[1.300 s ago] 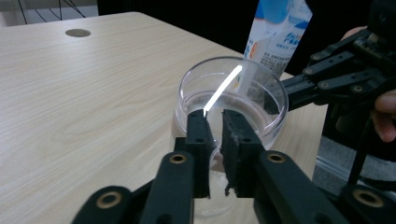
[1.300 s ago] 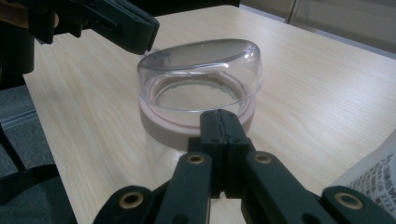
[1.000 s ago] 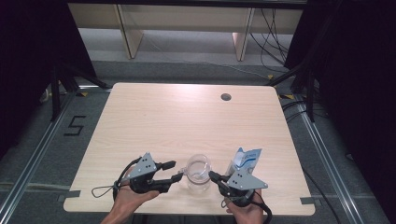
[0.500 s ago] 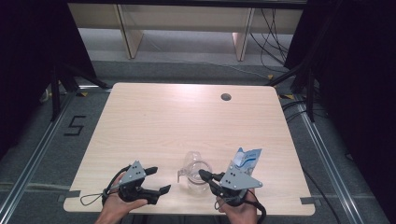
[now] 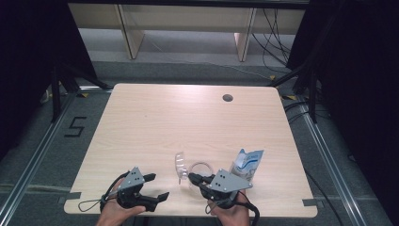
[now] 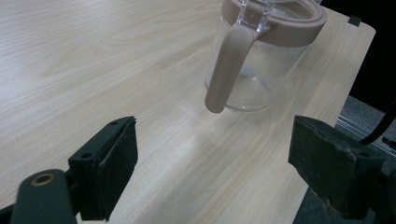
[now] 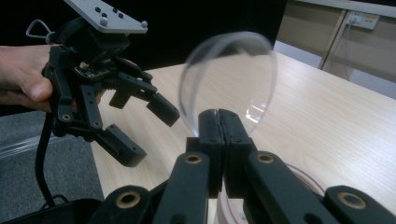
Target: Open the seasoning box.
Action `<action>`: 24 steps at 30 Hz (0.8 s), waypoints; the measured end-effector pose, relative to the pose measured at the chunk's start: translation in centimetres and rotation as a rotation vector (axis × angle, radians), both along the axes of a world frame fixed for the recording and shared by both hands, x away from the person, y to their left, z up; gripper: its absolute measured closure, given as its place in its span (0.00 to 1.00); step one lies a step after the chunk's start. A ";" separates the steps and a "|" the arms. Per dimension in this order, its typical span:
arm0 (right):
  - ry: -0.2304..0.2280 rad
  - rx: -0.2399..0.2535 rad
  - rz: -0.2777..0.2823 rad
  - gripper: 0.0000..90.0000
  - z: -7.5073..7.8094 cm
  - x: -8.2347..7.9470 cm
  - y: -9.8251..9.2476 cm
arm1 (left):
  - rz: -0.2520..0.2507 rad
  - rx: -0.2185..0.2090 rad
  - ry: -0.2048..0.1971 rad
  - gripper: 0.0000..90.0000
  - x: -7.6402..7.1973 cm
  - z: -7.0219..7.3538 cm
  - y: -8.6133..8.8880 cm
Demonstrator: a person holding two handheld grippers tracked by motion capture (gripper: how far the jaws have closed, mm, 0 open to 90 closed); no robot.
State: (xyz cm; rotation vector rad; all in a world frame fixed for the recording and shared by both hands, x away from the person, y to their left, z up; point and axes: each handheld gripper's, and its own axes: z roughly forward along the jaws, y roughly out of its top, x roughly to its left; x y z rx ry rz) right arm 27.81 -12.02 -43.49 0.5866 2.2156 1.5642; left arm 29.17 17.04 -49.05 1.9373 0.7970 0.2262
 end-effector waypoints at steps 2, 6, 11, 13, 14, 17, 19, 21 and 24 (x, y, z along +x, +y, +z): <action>-0.002 0.009 0.004 0.96 0.0 0.0 -0.2 | 0.000 -0.004 0.001 0.17 0.0 -0.1 0.1; -0.031 0.014 0.022 0.88 0.0 0.0 -0.8 | 0.005 -0.015 0.016 0.17 -0.1 -0.4 0.1; 0.000 0.042 0.036 0.74 -0.6 -1.1 -2.4 | 0.010 -0.011 0.019 0.17 -0.3 -0.5 0.1; 0.001 0.033 0.036 0.71 -0.6 -1.3 -2.6 | 0.006 -0.013 0.022 0.17 -0.4 -0.5 0.1; 0.006 0.045 0.038 0.67 -0.8 -1.8 -3.3 | 0.002 0.001 0.019 0.17 -0.5 -0.5 0.2; -0.002 0.036 0.040 0.62 -1.0 -2.2 -4.0 | 0.008 -0.018 0.023 0.17 -0.6 -0.7 0.1; -0.015 0.035 0.045 0.59 -1.2 -2.5 -4.8 | 0.004 -0.010 0.019 0.17 -0.6 -0.7 0.3; 0.026 0.057 0.025 0.58 -1.5 -3.1 -5.5 | 0.004 -0.023 0.015 0.17 -0.6 -0.9 0.4; 0.009 0.054 -0.010 0.54 -1.8 -3.3 -7.3 | 0.018 -0.008 0.030 0.17 -0.7 -0.9 0.5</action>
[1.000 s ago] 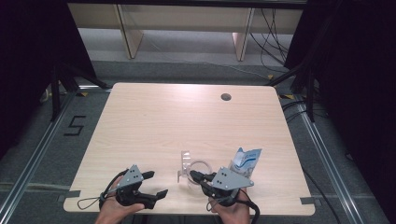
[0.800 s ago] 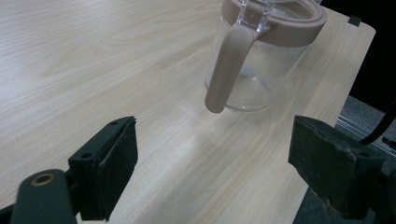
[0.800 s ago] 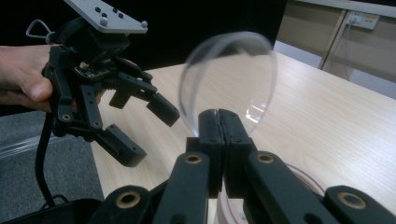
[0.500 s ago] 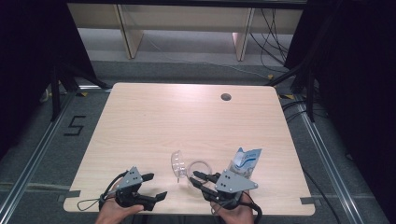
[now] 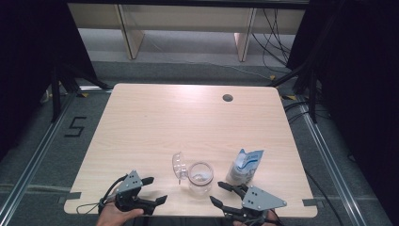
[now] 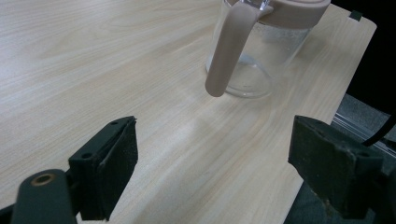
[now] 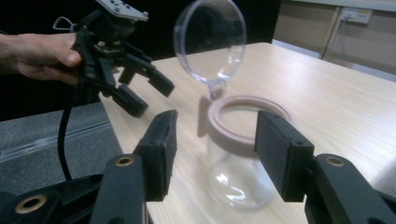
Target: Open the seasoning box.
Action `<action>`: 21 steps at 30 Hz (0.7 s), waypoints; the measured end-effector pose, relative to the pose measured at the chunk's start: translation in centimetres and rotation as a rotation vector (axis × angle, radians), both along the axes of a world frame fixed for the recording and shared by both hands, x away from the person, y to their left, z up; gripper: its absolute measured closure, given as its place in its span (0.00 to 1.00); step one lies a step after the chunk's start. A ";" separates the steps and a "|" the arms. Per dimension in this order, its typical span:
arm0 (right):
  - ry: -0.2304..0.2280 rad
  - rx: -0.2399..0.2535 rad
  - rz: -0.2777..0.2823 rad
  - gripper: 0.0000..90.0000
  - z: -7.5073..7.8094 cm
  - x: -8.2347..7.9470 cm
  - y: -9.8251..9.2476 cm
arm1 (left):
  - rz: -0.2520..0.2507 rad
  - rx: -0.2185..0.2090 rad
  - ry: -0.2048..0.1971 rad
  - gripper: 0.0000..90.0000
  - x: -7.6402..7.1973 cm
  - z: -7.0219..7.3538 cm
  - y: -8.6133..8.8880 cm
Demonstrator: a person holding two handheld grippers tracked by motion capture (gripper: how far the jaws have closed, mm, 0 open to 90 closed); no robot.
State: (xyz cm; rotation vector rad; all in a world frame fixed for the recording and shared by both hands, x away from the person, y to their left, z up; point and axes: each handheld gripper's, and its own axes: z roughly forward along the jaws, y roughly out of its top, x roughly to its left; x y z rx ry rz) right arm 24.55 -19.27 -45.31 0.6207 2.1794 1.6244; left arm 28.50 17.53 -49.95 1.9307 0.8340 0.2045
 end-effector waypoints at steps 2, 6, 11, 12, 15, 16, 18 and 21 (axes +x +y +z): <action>0.021 -0.003 -0.005 0.53 0.0 -0.1 -0.3 | -0.005 0.002 -0.007 0.17 0.0 0.0 0.0; 0.014 -0.007 -0.043 0.49 -0.3 -0.4 -1.8 | -0.003 0.006 -0.006 0.17 -0.1 -0.1 0.0; -0.006 -0.033 -0.083 0.45 -0.8 -0.9 -3.5 | -0.002 -0.007 -0.007 0.17 0.0 -0.3 0.1; 0.011 -0.032 -0.102 0.44 -1.0 -1.2 -4.1 | -0.010 0.011 -0.013 0.17 0.0 -0.2 0.2; 0.010 -0.034 -0.122 0.43 -1.1 -1.2 -4.7 | -0.002 0.000 -0.011 0.17 0.0 -0.3 0.1; 0.004 -0.027 -0.129 0.42 -1.3 -1.2 -5.0 | -0.002 0.001 -0.009 0.17 0.0 -0.3 0.1; 0.011 -0.038 -0.160 0.40 -1.4 -1.1 -6.1 | -0.001 -0.003 -0.008 0.17 0.0 -0.4 0.1; 0.022 -0.027 -0.191 0.39 -1.7 -0.9 -6.8 | -0.001 -0.003 -0.007 0.17 0.0 -0.4 0.1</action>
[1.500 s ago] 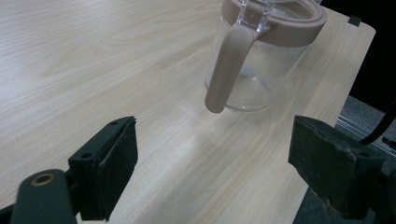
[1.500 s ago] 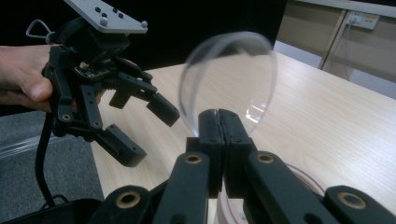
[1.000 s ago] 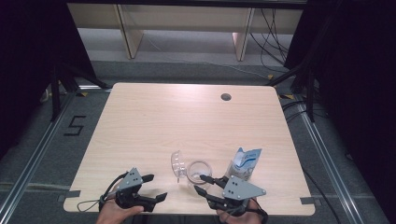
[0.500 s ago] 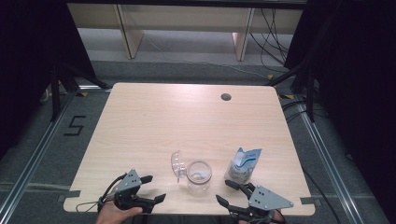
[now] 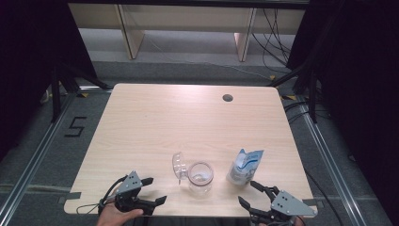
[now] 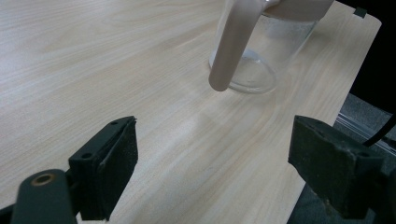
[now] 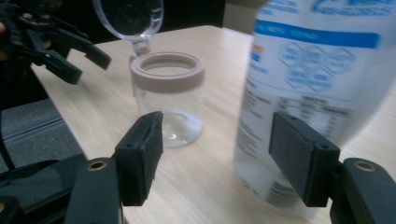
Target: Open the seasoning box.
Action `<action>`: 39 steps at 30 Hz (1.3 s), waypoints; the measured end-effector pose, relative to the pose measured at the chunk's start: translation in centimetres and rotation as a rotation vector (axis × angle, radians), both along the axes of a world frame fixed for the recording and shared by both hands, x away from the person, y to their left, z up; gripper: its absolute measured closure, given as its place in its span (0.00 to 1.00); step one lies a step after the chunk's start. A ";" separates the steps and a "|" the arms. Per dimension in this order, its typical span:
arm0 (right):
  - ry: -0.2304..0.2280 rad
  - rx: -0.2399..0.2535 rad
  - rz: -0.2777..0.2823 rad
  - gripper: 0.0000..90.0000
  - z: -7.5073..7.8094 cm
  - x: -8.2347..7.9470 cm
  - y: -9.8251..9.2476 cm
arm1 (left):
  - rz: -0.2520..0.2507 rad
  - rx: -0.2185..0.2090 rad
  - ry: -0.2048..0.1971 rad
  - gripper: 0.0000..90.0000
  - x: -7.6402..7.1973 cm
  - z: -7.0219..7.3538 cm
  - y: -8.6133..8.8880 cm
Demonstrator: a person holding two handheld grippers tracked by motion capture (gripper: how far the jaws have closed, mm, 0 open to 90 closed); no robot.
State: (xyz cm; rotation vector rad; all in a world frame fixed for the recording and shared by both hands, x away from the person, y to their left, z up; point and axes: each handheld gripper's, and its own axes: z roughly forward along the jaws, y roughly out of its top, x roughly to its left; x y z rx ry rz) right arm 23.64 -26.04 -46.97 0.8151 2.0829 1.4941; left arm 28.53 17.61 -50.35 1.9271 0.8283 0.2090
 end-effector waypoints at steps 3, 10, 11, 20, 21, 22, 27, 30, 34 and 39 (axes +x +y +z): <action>0.015 0.003 -0.011 0.35 -0.3 0.3 -0.9 | -0.002 0.005 0.002 0.17 0.0 -0.1 0.0; -0.010 -0.004 -0.059 0.24 -0.9 1.4 -2.5 | -0.011 0.020 0.001 0.17 0.1 -0.1 0.1; 0.002 -0.007 -0.049 0.24 -1.1 1.8 -2.9 | -0.009 0.019 0.001 0.17 0.1 -0.2 0.1; -0.007 -0.001 -0.074 0.18 -1.8 3.0 -3.0 | 0.008 0.002 0.014 0.17 0.1 -0.3 0.1; 0.004 -0.001 -0.069 0.18 -1.8 3.0 -3.0 | 0.008 0.002 0.013 0.17 0.1 -0.3 0.1; 0.005 0.012 -0.063 0.18 -2.0 3.3 -3.0 | 0.016 -0.014 0.014 0.17 0.1 -0.3 0.0; 0.016 0.012 -0.066 0.17 -2.2 3.7 -2.8 | 0.003 0.002 0.003 0.17 0.2 -0.3 0.1; 0.005 0.006 -0.060 0.17 -2.3 4.2 -2.8 | 0.004 0.008 0.004 0.17 0.2 -0.3 0.1; 0.008 -0.007 -0.064 0.17 -2.4 4.5 -2.6 | 0.005 0.009 0.000 0.17 0.2 -0.4 0.1; 0.001 0.006 -0.037 0.17 -2.5 4.9 -2.1 | 0.014 0.000 0.026 0.17 0.1 -0.5 0.0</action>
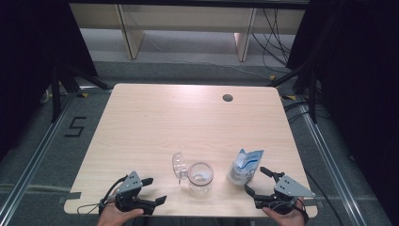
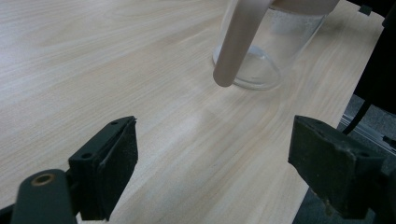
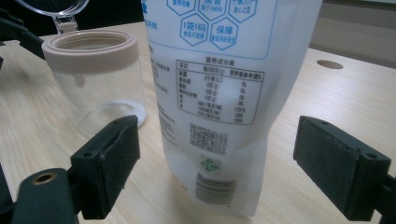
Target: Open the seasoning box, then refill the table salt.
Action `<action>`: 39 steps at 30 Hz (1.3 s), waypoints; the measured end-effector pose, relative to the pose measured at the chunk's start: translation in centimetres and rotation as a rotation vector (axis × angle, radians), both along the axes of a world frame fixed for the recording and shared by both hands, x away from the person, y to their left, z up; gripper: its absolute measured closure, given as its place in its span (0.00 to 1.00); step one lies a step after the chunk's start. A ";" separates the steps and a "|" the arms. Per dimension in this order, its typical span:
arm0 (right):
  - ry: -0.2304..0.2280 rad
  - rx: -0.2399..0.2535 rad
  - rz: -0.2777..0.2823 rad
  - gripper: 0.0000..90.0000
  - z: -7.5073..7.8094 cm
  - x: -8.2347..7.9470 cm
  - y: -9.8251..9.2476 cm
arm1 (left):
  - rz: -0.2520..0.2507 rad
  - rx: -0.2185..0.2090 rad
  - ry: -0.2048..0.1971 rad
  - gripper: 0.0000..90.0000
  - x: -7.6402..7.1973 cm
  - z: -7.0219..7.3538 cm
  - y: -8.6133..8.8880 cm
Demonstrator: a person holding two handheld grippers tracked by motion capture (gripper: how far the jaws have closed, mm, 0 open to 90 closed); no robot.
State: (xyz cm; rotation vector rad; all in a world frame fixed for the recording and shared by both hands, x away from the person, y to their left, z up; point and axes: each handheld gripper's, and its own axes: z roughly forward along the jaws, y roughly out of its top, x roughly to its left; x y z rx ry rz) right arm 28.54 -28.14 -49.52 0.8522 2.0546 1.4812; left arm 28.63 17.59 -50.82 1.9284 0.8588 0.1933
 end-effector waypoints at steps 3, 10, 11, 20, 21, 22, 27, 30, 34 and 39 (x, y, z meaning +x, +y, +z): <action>0.007 -0.015 -0.010 0.17 0.0 0.0 0.3 | -0.012 0.009 -0.017 0.17 0.1 0.0 0.1; -0.004 -0.013 0.005 0.17 -0.2 0.8 0.3 | -0.010 0.004 -0.017 0.17 0.1 0.0 0.1; -0.009 -0.027 0.007 0.17 -0.2 0.9 0.3 | -0.010 0.003 -0.016 0.17 0.1 0.0 0.1; -0.018 -0.027 -0.001 0.17 -0.3 1.4 0.4 | -0.008 0.003 -0.015 0.17 0.1 0.0 0.1; 0.000 -0.021 0.002 0.17 -0.3 1.3 0.5 | -0.006 -0.003 -0.014 0.17 0.1 0.0 0.0; -0.004 -0.021 0.010 0.17 -0.4 1.5 0.5 | -0.008 -0.002 -0.015 0.17 0.1 0.0 0.0; -0.010 -0.005 0.023 0.17 -0.7 2.0 0.6 | -0.009 -0.001 -0.012 0.17 0.1 0.0 0.0; -0.021 -0.014 0.041 0.17 -0.8 2.3 0.6 | -0.008 0.001 -0.012 0.17 0.1 0.0 0.1; -0.024 -0.013 0.044 0.17 -1.1 2.8 0.9 | -0.008 0.005 -0.012 0.17 0.1 0.0 0.1; -0.008 0.016 0.085 0.17 -1.2 3.2 1.2 | -0.009 0.003 -0.012 0.17 0.1 0.0 0.1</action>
